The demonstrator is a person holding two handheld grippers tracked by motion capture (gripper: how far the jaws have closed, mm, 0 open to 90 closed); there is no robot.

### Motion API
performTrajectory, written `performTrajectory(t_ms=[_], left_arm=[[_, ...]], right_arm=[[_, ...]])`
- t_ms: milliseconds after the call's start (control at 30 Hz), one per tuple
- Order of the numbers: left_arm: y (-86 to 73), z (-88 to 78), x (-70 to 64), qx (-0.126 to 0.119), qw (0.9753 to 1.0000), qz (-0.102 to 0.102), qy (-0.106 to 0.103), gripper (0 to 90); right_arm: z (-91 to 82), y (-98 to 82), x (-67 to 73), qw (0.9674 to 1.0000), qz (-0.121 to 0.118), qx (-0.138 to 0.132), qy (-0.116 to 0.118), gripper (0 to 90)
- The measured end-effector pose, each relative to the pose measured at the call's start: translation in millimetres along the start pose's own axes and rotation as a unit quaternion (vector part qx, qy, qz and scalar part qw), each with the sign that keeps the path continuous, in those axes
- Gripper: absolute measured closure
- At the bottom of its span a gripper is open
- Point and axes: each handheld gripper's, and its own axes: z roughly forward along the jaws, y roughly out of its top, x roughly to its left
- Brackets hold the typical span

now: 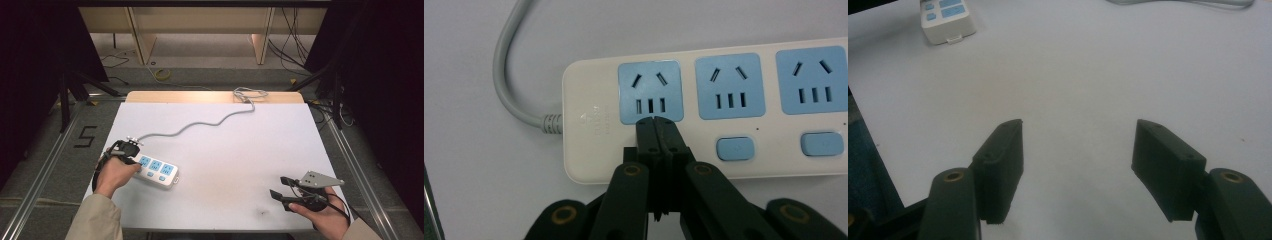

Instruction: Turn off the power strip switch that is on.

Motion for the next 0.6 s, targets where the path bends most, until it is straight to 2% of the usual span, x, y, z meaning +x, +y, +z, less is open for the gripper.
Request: performTrajectory(t_ms=[167, 300, 367, 467, 500, 533, 600], left_arm=[[0.2, -2.8, 0.5, -0.014, 0.9999, 0.002, 0.004, 90.0], [0.5, -5.1, 0.9, -0.043, 0.9990, 0.008, 0.009, 90.0], [0.5, -6.4, 0.9, -0.065, 0.9978, 0.016, 0.003, 89.9], [0.3, -9.5, 0.8, -0.109, 0.9936, 0.027, -0.012, 89.5], [0.4, -10.5, 0.9, -0.120, 0.9922, 0.030, -0.013, 84.7], [0.4, -10.8, 0.5, -0.134, 0.9906, 0.027, -0.013, 83.8], [0.2, -11.9, 0.7, -0.156, 0.9871, 0.035, -0.013, 80.4]], right_arm=[[-0.4, 0.0, -0.2, 1.0000, -0.001, 0.000, 0.000, 37.8], [-0.1, 0.1, -0.4, 1.0000, 0.000, -0.001, 0.000, 37.8], [-0.1, 0.2, -0.3, 1.0000, 0.000, -0.001, 0.000, 37.8], [0.0, -0.1, -1.3, 1.0000, -0.001, -0.001, 0.000, 37.8], [-0.1, -0.1, -1.5, 1.0000, 0.001, -0.001, 0.000, 37.7], [-0.3, -0.2, -1.8, 1.0000, 0.000, -0.002, -0.001, 37.8], [-0.9, -0.2, -2.0, 1.0000, 0.001, -0.002, -0.002, 37.8]])
